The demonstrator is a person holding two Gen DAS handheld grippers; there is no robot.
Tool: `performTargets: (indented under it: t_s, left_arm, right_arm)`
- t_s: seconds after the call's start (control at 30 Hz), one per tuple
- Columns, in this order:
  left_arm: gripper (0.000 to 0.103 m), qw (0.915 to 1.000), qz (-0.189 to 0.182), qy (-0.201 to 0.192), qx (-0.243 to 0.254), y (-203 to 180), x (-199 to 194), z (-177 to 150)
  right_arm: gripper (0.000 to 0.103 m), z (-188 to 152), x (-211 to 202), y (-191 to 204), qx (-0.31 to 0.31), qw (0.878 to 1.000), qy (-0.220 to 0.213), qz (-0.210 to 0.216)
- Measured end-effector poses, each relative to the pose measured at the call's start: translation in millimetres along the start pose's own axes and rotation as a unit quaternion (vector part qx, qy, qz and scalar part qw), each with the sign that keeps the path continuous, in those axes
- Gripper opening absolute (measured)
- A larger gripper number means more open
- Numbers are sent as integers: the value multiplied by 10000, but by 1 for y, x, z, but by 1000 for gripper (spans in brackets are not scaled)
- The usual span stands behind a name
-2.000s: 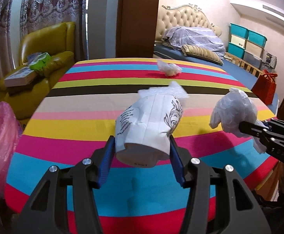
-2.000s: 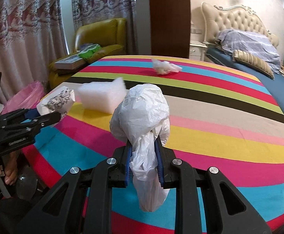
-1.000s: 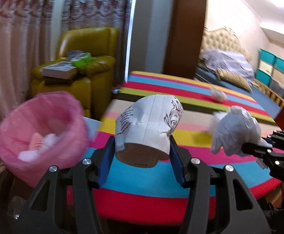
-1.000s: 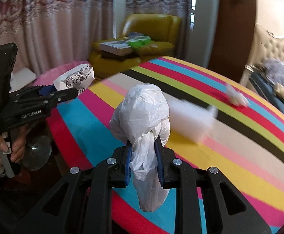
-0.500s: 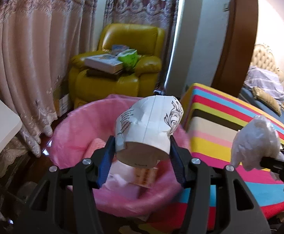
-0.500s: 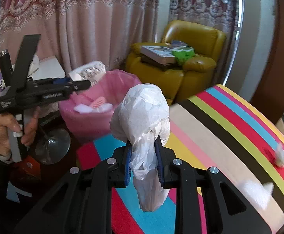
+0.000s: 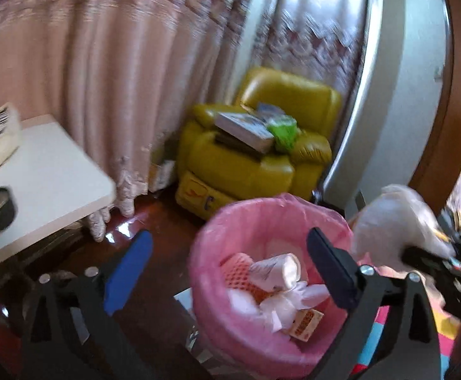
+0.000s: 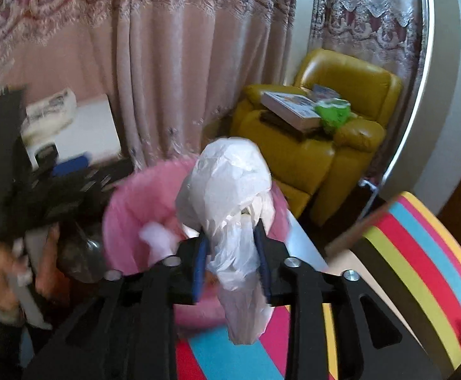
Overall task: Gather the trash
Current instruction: 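Open both tools over the pink bin to drop the cup and bag, then return to the table and grasp the white L-shaped foam piece with the right tool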
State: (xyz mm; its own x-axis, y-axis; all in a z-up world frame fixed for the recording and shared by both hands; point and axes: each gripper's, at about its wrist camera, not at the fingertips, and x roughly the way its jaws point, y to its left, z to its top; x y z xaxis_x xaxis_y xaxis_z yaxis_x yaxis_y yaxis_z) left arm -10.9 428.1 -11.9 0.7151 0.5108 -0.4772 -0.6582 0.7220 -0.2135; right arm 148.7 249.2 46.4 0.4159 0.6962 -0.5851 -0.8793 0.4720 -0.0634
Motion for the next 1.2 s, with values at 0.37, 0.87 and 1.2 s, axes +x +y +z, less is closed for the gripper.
performTargets:
  t_s: [0.37,0.87,1.2]
  left_arm:
    - [98,9969,-350,152,693,-47,-39,-61]
    - [98,9496,-1781,812,2450,-206,-53,-152]
    - [98,9225,-2322,1052,2898,-256,-65,-192]
  right_arm:
    - [80,-41,-99,-50,210,9957,-690,-585]
    - [84,-217,-203,-185,1481,9708,24,-1888]
    - [85,-257,-185,-225,1562,9705,639,-1722]
